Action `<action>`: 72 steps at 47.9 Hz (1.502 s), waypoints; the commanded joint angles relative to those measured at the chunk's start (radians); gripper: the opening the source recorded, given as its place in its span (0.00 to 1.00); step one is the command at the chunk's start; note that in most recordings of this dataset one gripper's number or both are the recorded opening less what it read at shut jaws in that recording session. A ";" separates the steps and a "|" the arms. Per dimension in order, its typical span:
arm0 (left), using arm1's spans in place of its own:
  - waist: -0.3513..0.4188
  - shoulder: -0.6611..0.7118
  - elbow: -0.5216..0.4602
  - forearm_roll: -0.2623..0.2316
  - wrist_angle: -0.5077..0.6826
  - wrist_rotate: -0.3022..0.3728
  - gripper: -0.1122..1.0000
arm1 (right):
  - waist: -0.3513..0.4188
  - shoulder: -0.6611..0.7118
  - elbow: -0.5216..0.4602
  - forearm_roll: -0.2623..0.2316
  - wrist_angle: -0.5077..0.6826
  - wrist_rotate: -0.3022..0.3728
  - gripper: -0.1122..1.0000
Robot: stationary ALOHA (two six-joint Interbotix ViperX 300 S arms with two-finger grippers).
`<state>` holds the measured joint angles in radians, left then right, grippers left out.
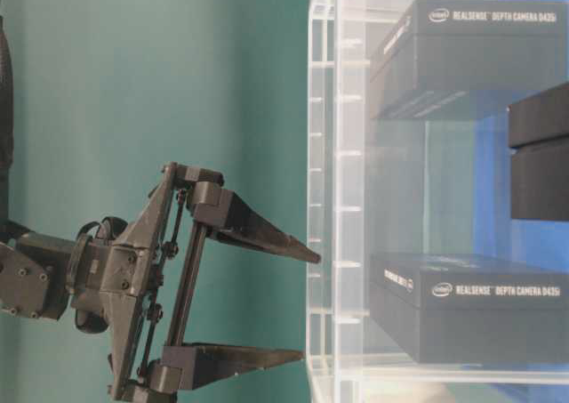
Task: Take the box out of the case with the right arm.
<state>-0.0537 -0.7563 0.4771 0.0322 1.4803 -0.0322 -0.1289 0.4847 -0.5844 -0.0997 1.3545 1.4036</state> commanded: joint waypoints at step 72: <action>0.003 0.008 -0.026 0.002 -0.003 -0.002 0.12 | -0.005 -0.017 0.078 -0.012 -0.086 0.003 0.96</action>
<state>-0.0537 -0.7517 0.4771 0.0307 1.4803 -0.0322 -0.1289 0.4878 -0.5139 -0.1104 1.2962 1.4036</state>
